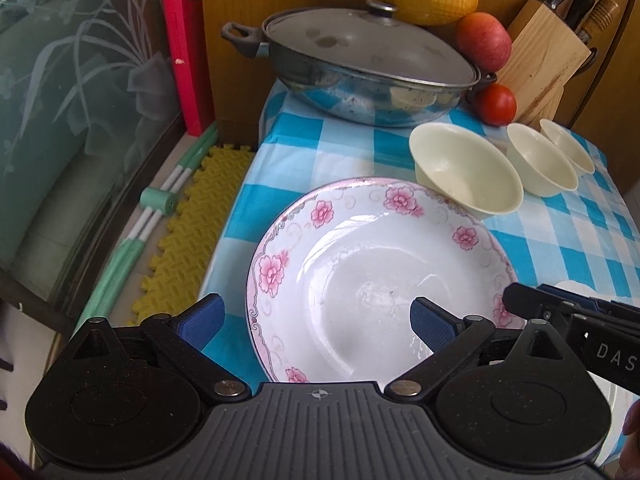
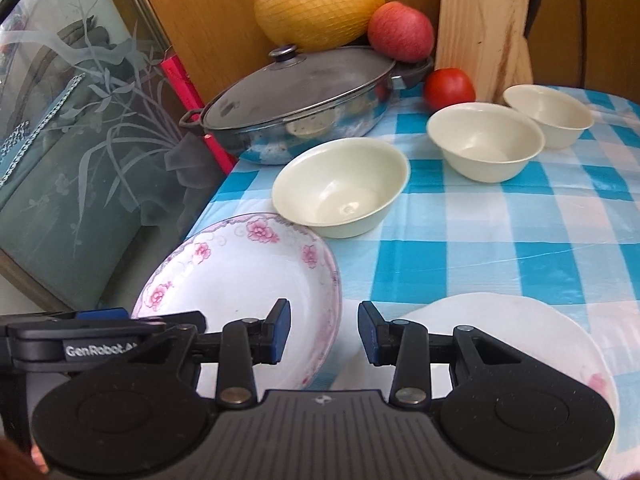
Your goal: Organize plates and bowls
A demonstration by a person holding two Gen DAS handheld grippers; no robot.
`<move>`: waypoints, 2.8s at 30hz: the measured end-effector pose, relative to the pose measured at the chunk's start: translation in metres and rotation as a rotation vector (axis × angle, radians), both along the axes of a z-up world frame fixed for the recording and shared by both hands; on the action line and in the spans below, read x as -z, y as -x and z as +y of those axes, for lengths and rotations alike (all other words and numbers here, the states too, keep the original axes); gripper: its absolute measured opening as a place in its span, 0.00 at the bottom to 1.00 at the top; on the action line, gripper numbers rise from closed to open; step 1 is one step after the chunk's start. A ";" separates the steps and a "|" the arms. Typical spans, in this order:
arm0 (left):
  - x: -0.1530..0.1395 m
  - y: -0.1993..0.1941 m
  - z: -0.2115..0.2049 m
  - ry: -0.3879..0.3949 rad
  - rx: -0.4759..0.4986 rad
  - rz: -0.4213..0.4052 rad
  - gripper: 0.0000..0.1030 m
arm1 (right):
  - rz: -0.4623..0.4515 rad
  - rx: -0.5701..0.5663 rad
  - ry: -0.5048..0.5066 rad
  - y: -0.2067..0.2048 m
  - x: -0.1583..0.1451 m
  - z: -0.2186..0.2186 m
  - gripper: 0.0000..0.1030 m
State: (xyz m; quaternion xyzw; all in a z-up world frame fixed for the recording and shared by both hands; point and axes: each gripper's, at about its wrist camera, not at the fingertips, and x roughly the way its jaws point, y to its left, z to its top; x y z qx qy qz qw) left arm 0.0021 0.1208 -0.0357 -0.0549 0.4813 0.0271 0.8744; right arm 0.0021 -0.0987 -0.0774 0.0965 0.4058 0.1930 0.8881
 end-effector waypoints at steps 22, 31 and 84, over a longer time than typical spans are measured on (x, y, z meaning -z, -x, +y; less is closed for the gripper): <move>0.019 -0.025 -0.008 -0.011 0.033 0.085 0.89 | 0.092 -0.011 -0.040 -0.024 0.021 0.003 0.17; 0.011 -0.010 -0.005 -0.031 0.036 0.027 0.88 | 0.060 -0.058 -0.019 -0.008 0.014 0.009 0.17; -0.006 0.007 -0.039 0.018 0.124 -0.072 0.88 | -0.053 0.044 -0.042 0.036 -0.013 -0.037 0.17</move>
